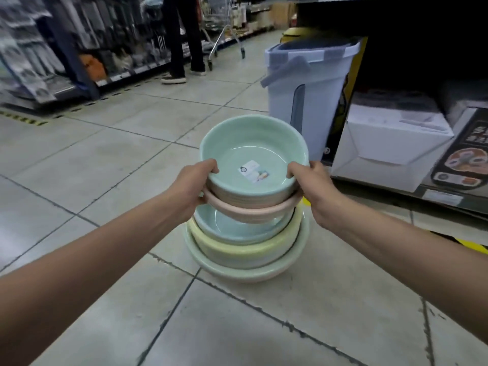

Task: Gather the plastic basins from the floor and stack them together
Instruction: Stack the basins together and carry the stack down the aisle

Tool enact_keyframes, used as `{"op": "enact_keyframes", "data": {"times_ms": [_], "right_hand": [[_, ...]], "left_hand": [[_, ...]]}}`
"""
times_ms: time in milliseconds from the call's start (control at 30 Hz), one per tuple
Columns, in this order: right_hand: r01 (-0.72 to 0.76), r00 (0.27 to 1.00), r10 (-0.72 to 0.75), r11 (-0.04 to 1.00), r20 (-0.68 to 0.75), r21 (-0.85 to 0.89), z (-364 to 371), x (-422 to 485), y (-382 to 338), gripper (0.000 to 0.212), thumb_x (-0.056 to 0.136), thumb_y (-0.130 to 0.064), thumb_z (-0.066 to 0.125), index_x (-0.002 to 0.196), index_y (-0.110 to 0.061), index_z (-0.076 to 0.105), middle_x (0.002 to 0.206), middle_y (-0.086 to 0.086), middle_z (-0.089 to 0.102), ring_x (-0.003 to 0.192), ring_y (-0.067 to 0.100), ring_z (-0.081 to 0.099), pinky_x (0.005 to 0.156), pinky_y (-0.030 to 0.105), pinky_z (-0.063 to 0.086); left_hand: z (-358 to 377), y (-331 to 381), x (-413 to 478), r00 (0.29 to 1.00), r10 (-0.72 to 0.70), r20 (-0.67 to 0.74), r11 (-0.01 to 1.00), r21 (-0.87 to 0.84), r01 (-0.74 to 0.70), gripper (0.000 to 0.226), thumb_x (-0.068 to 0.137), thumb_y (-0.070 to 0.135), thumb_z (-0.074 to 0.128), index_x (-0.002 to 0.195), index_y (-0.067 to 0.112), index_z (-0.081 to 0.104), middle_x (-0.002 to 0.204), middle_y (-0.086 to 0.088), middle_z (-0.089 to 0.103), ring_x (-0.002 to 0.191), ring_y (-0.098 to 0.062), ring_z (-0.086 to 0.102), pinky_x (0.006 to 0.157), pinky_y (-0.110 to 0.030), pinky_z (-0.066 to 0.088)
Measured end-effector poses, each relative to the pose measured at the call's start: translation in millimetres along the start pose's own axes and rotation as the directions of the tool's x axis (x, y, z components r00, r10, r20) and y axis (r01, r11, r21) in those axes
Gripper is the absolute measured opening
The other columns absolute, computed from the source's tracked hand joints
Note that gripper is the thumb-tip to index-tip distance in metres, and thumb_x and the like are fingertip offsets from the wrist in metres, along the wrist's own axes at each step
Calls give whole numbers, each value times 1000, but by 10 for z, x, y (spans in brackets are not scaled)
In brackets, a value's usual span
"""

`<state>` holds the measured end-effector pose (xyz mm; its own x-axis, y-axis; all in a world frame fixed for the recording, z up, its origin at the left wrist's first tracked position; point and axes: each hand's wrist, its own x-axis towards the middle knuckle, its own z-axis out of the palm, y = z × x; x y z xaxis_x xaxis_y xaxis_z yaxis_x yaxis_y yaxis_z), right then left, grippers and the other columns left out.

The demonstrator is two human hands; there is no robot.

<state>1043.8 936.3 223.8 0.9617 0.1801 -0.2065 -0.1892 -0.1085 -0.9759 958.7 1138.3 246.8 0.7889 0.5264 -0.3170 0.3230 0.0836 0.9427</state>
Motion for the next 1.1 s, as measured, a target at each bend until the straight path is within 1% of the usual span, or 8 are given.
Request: {"op": "enact_keyframes", "data": {"times_ms": [133,233,533,633,700,800,967,1100], "right_hand": [[-155,988,155,986,-7,-61,258,92,200,49,80,-29,61,125,-16,48,96,-3,57,82,13,55,63,30,41],[-172,985,172,978,-14,-122,346,156,361,54,79,-31,60,130,-19,47,100,-3,60,86,15,57,66,31,44],[-188,982,189,930,-30,-316,492,233,485,65,66,-47,53,128,-27,49,117,0,62,105,26,61,95,43,51],[-172,985,157,915,-71,-365,514,310,451,57,74,-43,50,127,-20,50,125,4,58,109,28,58,91,38,49],[-168,985,134,876,-106,-452,490,373,457,48,84,-38,47,125,-13,51,134,6,48,116,29,52,91,38,45],[-159,987,129,811,-92,-562,474,366,472,57,82,-43,43,128,-12,54,136,7,42,119,29,50,92,37,42],[-157,987,158,854,-40,-497,437,433,618,78,58,-61,42,126,-27,56,127,3,60,117,25,57,103,47,46],[-134,989,116,967,-94,-217,216,533,622,47,93,-61,45,132,-36,53,139,-9,54,125,15,52,99,35,36]], "left_hand": [[-177,-159,222,999,-41,-25,988,148,44,38,51,26,61,86,12,58,81,-7,49,70,-22,44,69,-31,39],[-229,-316,311,998,-49,-34,975,214,56,15,71,19,59,81,11,53,71,-3,46,58,-20,41,55,-27,34],[-279,-589,634,998,-56,-7,975,214,56,11,83,23,53,85,13,55,67,0,51,55,-19,48,52,-26,36],[-255,-684,721,999,-51,4,952,302,48,52,69,42,49,111,12,58,104,-9,65,92,-26,64,77,-35,52],[-245,-754,763,1000,-26,-5,918,396,25,75,61,47,43,127,12,52,137,-12,50,127,-31,50,103,-49,44],[-235,-716,703,999,-38,10,891,452,29,81,65,44,37,138,9,42,146,-12,34,139,-29,33,113,-48,32],[-282,-698,800,997,-67,36,885,463,43,82,63,49,41,136,11,45,137,-9,41,129,-28,44,107,-48,39],[-442,-798,909,999,-49,24,974,223,42,61,78,74,42,111,29,68,117,1,69,107,-19,64,97,-41,47]]}}
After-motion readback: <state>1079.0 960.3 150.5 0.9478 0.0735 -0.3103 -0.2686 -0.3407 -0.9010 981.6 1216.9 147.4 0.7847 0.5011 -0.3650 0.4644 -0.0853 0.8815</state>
